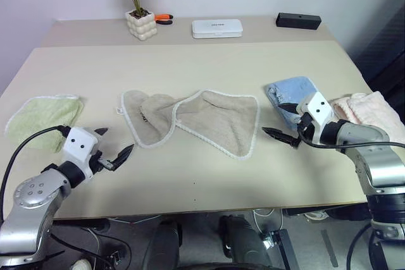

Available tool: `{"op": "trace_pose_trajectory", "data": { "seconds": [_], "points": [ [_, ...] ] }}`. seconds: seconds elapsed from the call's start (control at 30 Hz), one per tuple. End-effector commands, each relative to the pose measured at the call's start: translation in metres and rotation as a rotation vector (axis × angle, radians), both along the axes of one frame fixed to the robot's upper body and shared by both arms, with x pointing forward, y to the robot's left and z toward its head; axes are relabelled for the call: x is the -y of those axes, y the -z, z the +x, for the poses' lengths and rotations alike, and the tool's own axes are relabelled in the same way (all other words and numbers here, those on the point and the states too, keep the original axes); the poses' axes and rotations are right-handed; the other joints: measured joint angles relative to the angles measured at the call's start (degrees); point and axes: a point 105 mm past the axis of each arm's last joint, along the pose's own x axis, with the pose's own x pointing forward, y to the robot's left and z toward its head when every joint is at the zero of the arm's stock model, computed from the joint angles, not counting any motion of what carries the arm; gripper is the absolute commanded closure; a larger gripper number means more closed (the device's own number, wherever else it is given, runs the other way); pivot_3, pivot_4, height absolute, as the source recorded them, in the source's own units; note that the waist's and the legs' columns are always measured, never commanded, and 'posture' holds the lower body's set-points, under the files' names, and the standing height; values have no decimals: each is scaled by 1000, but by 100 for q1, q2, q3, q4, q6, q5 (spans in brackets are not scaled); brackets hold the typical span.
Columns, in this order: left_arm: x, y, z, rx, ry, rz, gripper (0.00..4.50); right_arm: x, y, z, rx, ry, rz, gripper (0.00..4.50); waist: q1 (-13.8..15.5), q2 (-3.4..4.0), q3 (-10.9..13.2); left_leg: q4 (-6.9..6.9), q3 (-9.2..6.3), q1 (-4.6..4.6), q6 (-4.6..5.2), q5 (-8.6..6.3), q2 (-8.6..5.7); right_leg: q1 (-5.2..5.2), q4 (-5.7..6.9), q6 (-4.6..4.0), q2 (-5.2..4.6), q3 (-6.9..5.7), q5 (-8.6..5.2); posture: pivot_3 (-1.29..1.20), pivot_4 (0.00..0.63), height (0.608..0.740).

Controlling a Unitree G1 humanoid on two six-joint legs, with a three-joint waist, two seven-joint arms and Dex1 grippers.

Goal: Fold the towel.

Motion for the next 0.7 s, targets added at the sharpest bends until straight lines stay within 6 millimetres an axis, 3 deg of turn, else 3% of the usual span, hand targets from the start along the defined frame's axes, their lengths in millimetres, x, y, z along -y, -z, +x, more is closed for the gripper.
{"op": "trace_pose_trajectory", "data": {
  "seconds": [0.03, 0.23, 0.37, 0.43, 0.53, 0.6, 0.7],
  "points": [
    [1, -13, -3, 58, -5, 15, 31, -5, -14, 2, 43, -30, 2, 0, 6, 0, 0, 0, 2, 0, 0, 0, 0, 0, 0, 0, -1, 1, 0, 0, 150, 737],
    [7, -13, -3, 53, 8, 29, 31, -9, -12, 1, 43, -39, 1, 0, 11, 0, 0, 1, 2, 0, 0, 0, 0, 1, -1, 0, -1, 1, 0, 0, 150, 737],
    [47, -14, -12, 13, 224, 50, 31, -16, -11, -2, 38, -44, 12, 0, 15, 1, 0, 0, 1, 0, 0, 0, 0, 1, -1, 0, 0, 1, 0, 0, 150, 737],
    [56, -15, -15, -10, 268, 20, 31, -19, -10, -4, 27, -50, 19, 0, 13, 1, 0, 1, 4, -1, 0, 0, -1, 1, -3, 0, -2, 2, 0, 0, 150, 737],
    [60, -10, -15, -38, 299, 93, 31, -22, -8, -9, -15, -62, 44, 0, 7, 1, 0, 0, 3, 0, 0, 0, 0, 1, -2, 0, 0, 3, 0, 0, 150, 737],
    [60, -3, -5, -36, 292, 208, 31, -27, -4, -14, -45, -78, 62, 0, 13, 1, 0, 0, 1, 2, 0, 0, 0, 1, -1, 0, 3, 3, 0, 0, 150, 737],
    [53, 4, 8, -47, 239, 244, 31, -31, -5, -10, -5, -49, 69, 0, 14, 0, 0, 2, 2, 2, 0, 0, -1, 4, -2, 0, 2, 3, 0, 0, 150, 737]
  ]
}}
